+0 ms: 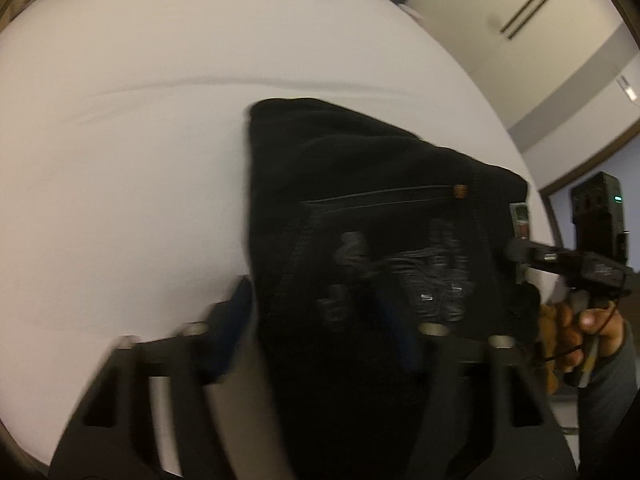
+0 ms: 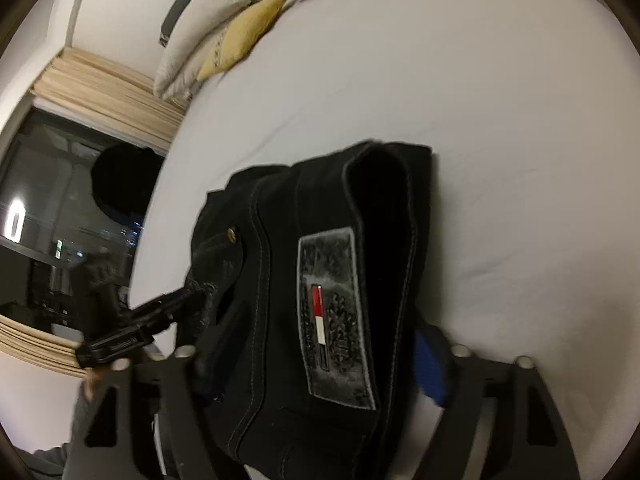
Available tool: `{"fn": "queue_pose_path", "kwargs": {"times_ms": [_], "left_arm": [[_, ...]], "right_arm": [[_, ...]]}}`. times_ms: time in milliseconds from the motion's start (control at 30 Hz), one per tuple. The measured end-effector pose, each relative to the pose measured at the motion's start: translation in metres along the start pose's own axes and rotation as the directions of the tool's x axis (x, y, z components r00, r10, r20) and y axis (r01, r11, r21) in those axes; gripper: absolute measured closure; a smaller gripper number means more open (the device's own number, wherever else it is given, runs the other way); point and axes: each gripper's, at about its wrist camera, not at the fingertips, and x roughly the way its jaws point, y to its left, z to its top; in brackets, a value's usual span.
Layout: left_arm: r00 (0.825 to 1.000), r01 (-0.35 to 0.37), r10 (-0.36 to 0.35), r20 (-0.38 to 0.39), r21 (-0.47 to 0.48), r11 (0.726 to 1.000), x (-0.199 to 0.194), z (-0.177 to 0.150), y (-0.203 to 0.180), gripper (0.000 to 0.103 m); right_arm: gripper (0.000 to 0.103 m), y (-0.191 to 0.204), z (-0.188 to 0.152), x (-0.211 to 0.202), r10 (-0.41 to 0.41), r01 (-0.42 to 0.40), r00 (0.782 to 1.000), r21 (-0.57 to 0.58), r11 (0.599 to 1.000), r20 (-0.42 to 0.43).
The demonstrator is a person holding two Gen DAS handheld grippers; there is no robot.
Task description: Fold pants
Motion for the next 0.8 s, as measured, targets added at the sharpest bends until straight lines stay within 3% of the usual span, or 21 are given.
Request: {"fn": "queue_pose_path", "kwargs": {"times_ms": [67, 167, 233, 367, 533, 667, 800], "left_arm": [[1.000, -0.012, 0.012, 0.008, 0.015, 1.000, 0.001, 0.002, -0.005, 0.059], [0.999, 0.005, -0.005, 0.033, 0.016, 1.000, -0.002, 0.003, -0.007, 0.071], [0.999, 0.015, -0.016, 0.050, 0.015, 1.000, -0.004, 0.004, -0.011, 0.079], [0.996, 0.015, -0.017, 0.090, 0.029, 0.999, -0.017, 0.009, -0.019, 0.084], [0.985, -0.008, -0.003, 0.174, 0.062, 0.998, -0.048, 0.023, -0.025, 0.084], [0.965, -0.037, 0.015, 0.261, 0.078, 0.996, -0.078, 0.050, -0.025, 0.084], [0.955, -0.075, 0.051, 0.291, 0.071, 0.995, -0.091, 0.081, -0.006, 0.084]], "right_arm": [[0.052, 0.004, -0.001, 0.000, -0.044, 0.044, 0.999, -0.018, 0.999, 0.004], [0.072, 0.010, -0.002, -0.008, -0.079, 0.080, 0.997, -0.045, 0.996, 0.026], [0.078, 0.019, -0.003, -0.013, -0.103, 0.106, 0.994, -0.087, 0.991, 0.042], [0.082, 0.045, -0.002, -0.021, -0.136, 0.149, 0.987, -0.165, 0.975, 0.085], [0.084, 0.073, 0.009, -0.040, -0.109, 0.141, 0.982, -0.226, 0.964, 0.152], [0.084, 0.093, 0.029, -0.055, -0.066, 0.121, 0.976, -0.266, 0.956, 0.205], [0.084, 0.103, 0.063, -0.051, -0.040, 0.107, 0.973, -0.290, 0.951, 0.226]]}}
